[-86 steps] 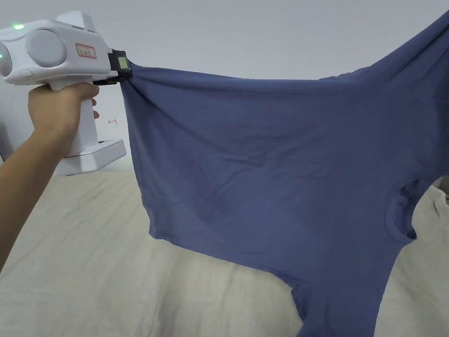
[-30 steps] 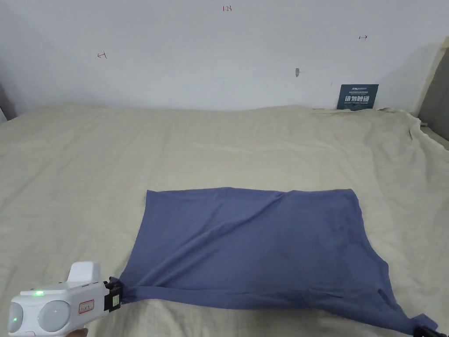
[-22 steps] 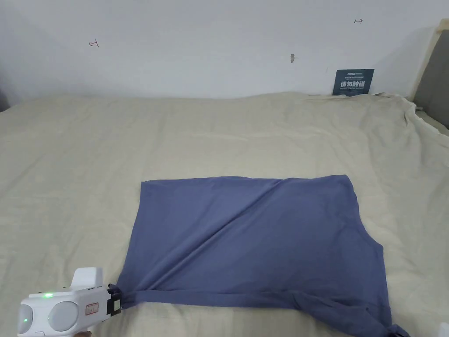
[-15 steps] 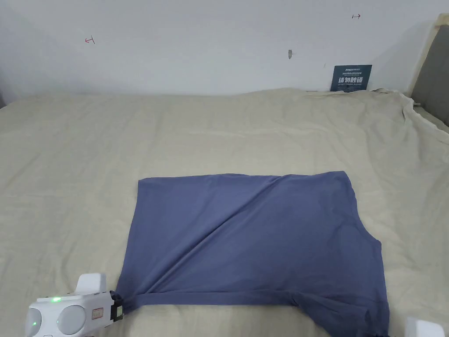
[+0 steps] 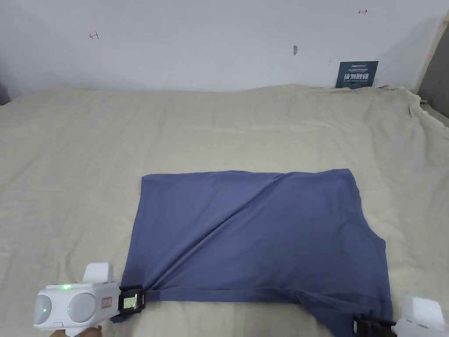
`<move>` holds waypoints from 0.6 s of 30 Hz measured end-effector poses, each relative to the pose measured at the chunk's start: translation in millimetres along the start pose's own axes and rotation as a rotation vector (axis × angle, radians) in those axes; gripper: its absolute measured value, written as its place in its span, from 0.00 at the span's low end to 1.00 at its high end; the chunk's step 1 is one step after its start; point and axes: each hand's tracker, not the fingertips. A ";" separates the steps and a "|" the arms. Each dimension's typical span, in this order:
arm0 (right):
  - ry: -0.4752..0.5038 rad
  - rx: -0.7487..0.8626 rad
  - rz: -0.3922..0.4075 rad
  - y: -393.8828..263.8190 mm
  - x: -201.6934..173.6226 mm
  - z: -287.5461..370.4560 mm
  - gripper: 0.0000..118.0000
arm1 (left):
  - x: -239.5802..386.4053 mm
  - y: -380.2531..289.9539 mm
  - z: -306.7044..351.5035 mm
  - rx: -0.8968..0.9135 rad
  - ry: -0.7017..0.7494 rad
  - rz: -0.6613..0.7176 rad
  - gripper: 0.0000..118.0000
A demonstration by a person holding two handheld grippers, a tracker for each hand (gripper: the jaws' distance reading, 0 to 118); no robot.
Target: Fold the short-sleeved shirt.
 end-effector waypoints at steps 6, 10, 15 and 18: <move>0.053 0.255 0.038 59.0 -12.6 52.7 0.91 | 4.9 41.6 56.4 0.237 -0.043 0.087 0.93; 0.060 0.410 0.043 87.3 -23.8 84.6 0.91 | 14.5 67.6 93.9 0.377 -0.067 0.075 0.93; 0.019 0.536 0.108 99.9 -43.2 110.2 0.89 | 30.0 81.5 123.0 0.532 -0.030 0.064 0.91; -0.020 0.584 0.138 99.2 -52.2 116.9 0.86 | 39.4 82.2 128.9 0.589 -0.018 0.039 0.88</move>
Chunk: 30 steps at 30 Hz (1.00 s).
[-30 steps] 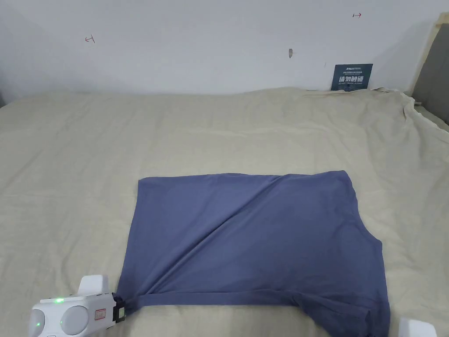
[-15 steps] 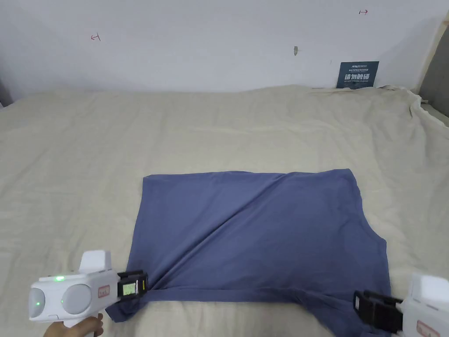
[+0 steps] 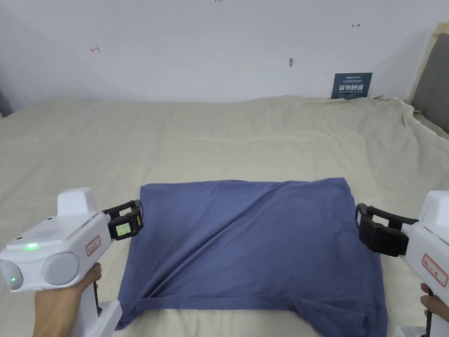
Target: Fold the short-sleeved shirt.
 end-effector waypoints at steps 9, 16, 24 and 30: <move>-0.039 0.091 0.072 -5.5 -11.6 -2.0 0.00 | 20.9 -7.8 7.8 0.097 -0.023 -0.057 0.00; -0.022 0.084 0.071 -7.2 -14.4 -5.5 0.00 | 20.8 -15.4 2.9 0.033 -0.048 -0.059 0.00; -0.007 0.060 0.066 -9.1 -11.9 -10.8 0.00 | -0.1 -40.7 -24.8 -0.236 -0.081 -0.012 0.00; -0.001 0.032 0.052 -12.6 -11.0 -12.5 0.00 | -22.4 -81.1 -48.3 -0.467 -0.054 0.048 0.32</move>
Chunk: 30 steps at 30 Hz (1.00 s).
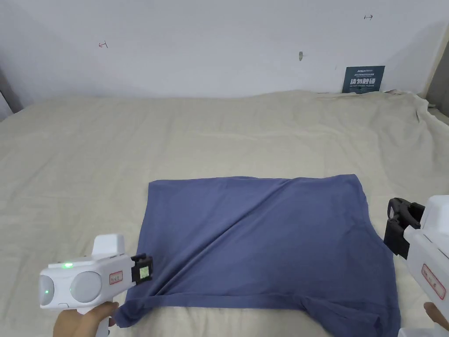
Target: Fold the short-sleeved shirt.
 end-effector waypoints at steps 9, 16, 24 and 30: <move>0.014 -0.058 0.003 -12.7 -0.8 -12.2 0.00 | -27.2 -47.7 -37.1 -0.131 0.109 0.009 0.87; 0.024 -0.096 -0.005 -24.7 -0.2 -14.2 0.00 | -33.2 -59.4 -56.1 -0.182 0.123 -0.007 0.32; 0.009 -0.153 -0.017 -40.7 17.9 -12.4 0.00 | -33.5 -61.1 -52.7 -0.166 0.062 -0.005 0.00; 0.009 -0.355 -0.091 -79.7 42.3 -27.8 0.01 | -35.3 -49.2 -35.0 -0.102 0.050 -0.011 0.00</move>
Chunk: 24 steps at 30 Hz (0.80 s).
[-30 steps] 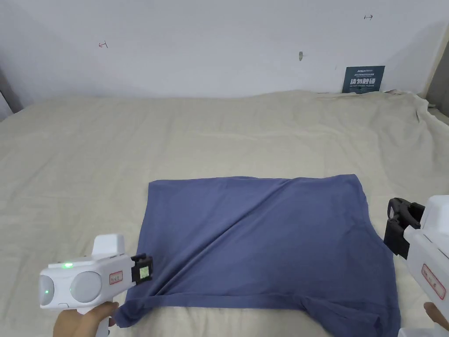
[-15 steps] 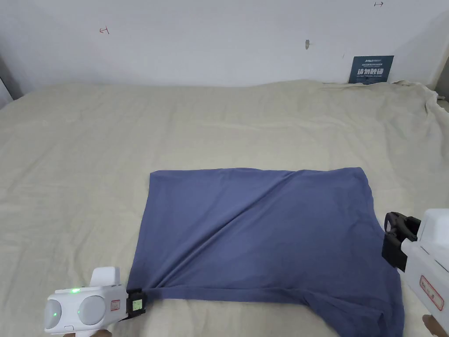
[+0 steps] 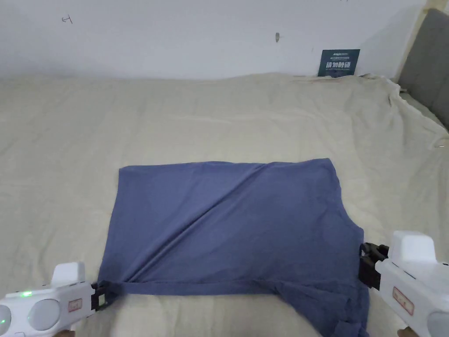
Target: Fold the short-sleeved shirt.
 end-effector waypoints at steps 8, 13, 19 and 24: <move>-0.057 -0.216 -0.088 -49.9 21.0 -50.5 0.84 | 7.0 7.3 20.5 0.057 -0.020 -0.024 0.00; -0.069 -0.294 -0.101 -66.7 16.2 -68.5 0.71 | 10.8 10.1 23.8 0.068 -0.031 -0.034 0.00; -0.067 -0.343 -0.150 -72.4 11.9 -80.5 0.36 | 12.0 10.3 21.6 0.062 -0.039 -0.024 0.00; -0.077 -0.376 -0.087 -80.5 -4.6 -75.4 0.10 | 10.9 8.1 19.2 0.059 -0.043 -0.010 0.00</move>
